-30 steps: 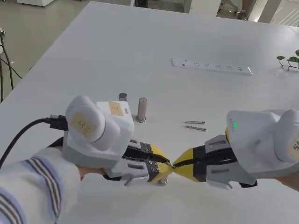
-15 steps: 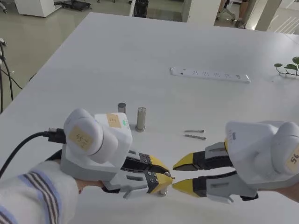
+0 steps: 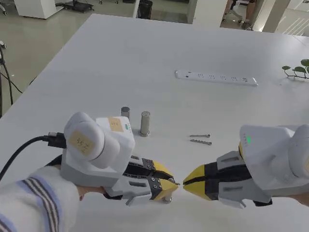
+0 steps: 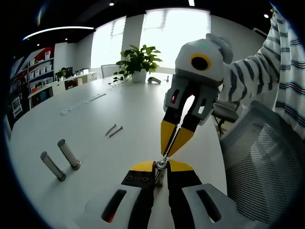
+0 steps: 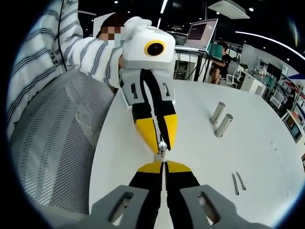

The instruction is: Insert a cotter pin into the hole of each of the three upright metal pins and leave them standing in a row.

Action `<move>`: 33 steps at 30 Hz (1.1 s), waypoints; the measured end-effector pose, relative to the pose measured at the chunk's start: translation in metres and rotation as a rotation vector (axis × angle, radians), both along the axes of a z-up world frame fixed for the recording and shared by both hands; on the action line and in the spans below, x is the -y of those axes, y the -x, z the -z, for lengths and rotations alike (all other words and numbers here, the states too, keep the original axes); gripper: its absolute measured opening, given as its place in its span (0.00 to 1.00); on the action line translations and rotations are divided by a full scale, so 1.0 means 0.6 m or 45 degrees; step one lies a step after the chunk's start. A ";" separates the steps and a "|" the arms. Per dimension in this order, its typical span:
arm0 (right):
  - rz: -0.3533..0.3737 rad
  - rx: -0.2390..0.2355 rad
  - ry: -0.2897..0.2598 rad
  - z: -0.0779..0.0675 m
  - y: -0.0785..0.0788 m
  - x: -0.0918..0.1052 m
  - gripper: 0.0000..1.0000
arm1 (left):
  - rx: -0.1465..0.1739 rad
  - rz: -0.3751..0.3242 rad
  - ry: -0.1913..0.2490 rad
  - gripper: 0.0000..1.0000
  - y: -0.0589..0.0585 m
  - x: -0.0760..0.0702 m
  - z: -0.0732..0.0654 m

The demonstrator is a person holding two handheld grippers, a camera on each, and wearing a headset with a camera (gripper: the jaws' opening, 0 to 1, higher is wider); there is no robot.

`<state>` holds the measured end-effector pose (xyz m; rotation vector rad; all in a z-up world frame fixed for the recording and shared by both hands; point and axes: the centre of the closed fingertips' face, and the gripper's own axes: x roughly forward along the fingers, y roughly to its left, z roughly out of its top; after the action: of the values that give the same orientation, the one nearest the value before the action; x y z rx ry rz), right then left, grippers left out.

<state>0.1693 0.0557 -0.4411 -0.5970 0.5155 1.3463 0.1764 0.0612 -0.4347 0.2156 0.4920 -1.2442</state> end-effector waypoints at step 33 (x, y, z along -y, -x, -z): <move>0.061 -0.023 0.029 0.011 0.001 0.005 0.01 | -0.022 -0.005 0.003 0.06 0.002 -0.001 0.001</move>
<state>0.1687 0.0526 -0.4474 -0.5881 0.5572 1.3033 0.1749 0.0620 -0.4356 0.2023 0.5054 -1.2436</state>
